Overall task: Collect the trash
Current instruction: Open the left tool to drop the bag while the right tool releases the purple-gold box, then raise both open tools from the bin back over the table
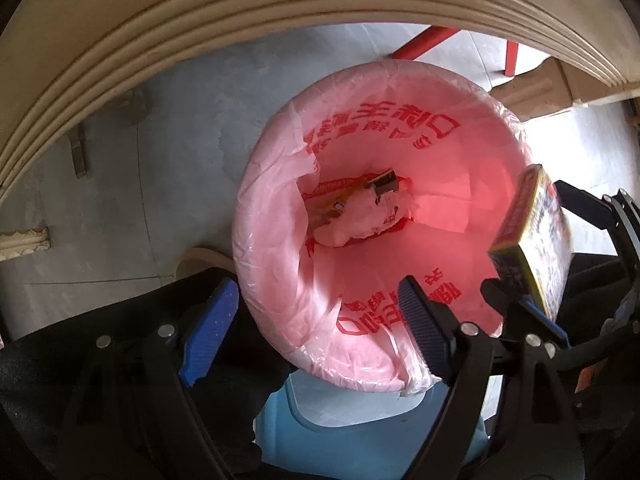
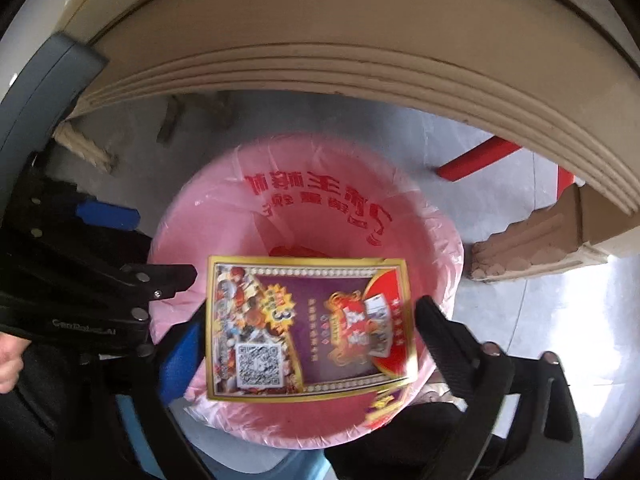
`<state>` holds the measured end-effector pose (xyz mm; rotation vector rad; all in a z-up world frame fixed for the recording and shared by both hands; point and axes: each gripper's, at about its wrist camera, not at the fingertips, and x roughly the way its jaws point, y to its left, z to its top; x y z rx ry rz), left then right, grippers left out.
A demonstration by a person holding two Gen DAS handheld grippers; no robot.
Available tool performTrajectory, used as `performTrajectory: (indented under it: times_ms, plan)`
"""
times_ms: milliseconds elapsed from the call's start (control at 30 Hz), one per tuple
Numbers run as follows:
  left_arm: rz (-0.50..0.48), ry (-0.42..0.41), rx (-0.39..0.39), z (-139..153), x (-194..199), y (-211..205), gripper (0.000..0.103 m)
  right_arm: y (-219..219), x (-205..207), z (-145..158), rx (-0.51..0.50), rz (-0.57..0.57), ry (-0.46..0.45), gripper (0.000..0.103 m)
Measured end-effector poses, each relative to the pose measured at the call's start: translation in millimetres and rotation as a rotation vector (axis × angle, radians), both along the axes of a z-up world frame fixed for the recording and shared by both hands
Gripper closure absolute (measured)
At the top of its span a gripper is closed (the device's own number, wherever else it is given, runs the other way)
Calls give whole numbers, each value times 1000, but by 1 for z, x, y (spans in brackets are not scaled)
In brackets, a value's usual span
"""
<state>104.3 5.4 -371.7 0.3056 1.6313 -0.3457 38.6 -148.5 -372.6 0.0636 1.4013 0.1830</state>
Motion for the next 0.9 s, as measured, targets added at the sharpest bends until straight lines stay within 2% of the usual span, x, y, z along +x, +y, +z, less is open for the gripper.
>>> performTrajectory:
  times_ms: [167,267,433,667,900]
  plan:
    - [16,-30,10,6,2,4,23,-2,2,-6,37,-12,26,7]
    - [18,-46,9,10,3,6,23,3,1,-4,6,10,7,7]
    - [10,-58,16,11,3,5,23,-1,2,3,23,-12,-25,7]
    - [35,-71,-3,15,5,8,23,-4,1,3,35,-29,-5,7]
    - [53,-125,-18,29,4,13,22,-8,-3,12,15,-51,-6,7]
